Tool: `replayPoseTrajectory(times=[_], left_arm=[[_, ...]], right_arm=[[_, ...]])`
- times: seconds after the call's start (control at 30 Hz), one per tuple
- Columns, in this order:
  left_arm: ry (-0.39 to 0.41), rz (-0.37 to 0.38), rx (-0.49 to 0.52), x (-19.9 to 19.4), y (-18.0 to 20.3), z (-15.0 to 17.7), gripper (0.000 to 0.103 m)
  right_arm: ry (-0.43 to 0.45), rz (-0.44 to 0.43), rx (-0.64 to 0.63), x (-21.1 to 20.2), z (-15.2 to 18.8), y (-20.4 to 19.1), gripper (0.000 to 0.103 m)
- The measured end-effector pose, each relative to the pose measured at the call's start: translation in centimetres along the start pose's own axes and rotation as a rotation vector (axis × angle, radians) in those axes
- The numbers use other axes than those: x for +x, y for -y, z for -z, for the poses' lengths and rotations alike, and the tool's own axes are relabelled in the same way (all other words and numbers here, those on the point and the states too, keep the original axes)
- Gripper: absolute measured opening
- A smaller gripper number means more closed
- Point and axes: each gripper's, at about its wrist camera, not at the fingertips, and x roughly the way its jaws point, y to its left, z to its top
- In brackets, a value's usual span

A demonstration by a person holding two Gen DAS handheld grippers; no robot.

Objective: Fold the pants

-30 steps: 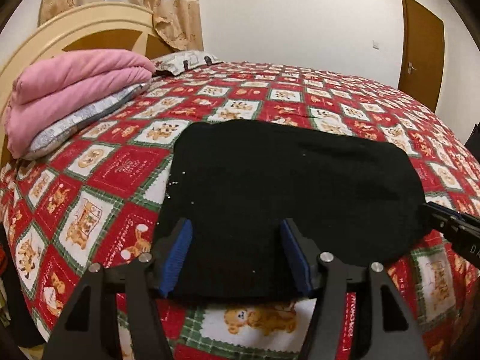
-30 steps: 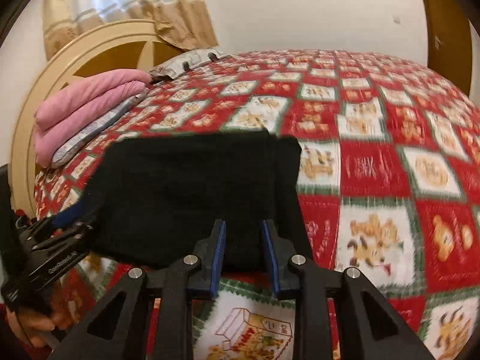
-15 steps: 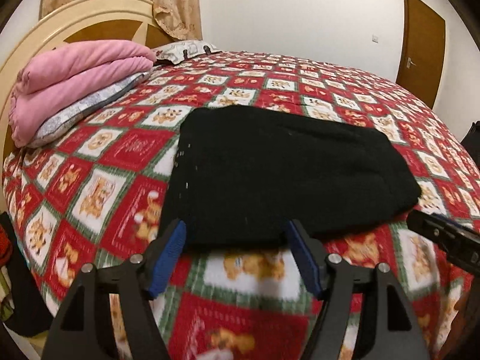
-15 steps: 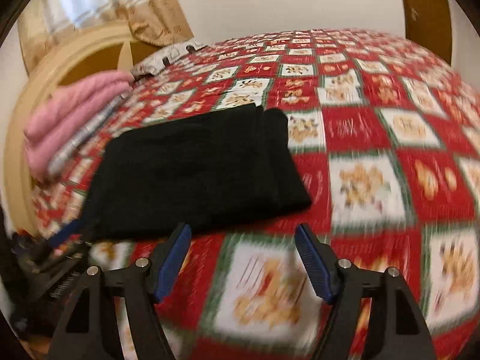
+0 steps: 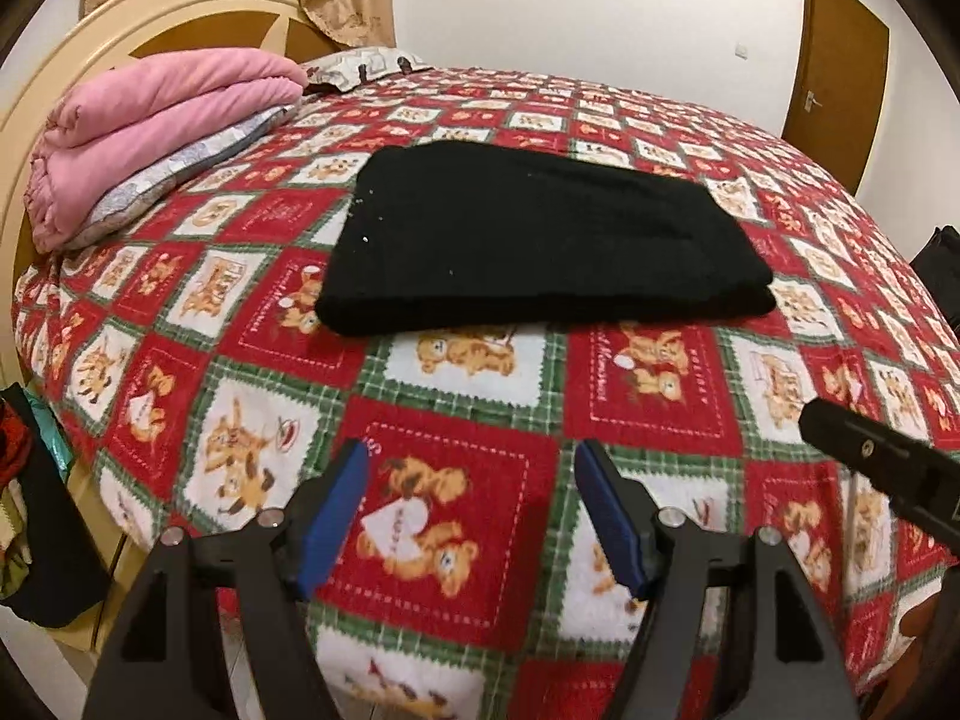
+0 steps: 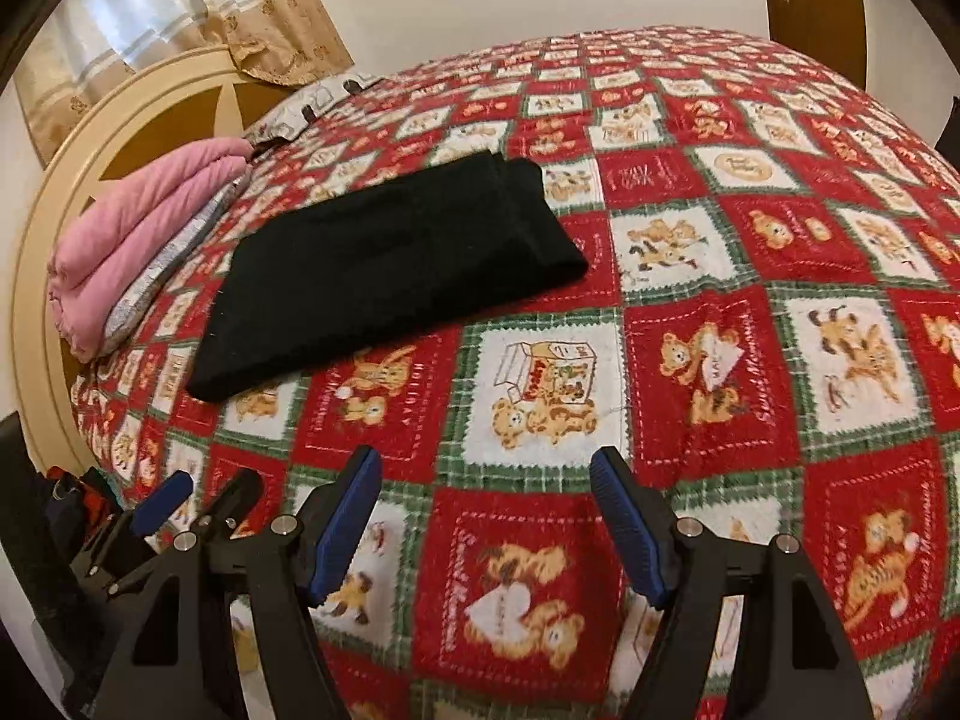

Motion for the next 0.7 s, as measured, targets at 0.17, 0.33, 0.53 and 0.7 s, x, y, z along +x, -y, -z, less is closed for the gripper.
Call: replayPoseTrajectory(times=[0.17,0.33,0.53,0.7], left_arm=[[0.073,-0.022,0.012,-2.8,-0.2,0.1,0.073],[0.14,-0.033,0.016,-5.2,-0.4,-0.1,0.074],[0.229,-0.075,0.054,-7.4,0.1,-0.7,0.094],[0.271,-0.095,0.046,-8.9,0.0,-1.3,0.097]], right_arm=[[0.112,-0.046,-0.02,-3.9,0.1,-1.2,0.073],[0.218,-0.047,-0.035,-6.9,0.3,-2.2,0.073],[0.259,-0.048,-0.039,-8.6,0.5,-2.6,0.074],[0.313,-0.047,-0.03,-9.9,0.9,-2.5,0.074]])
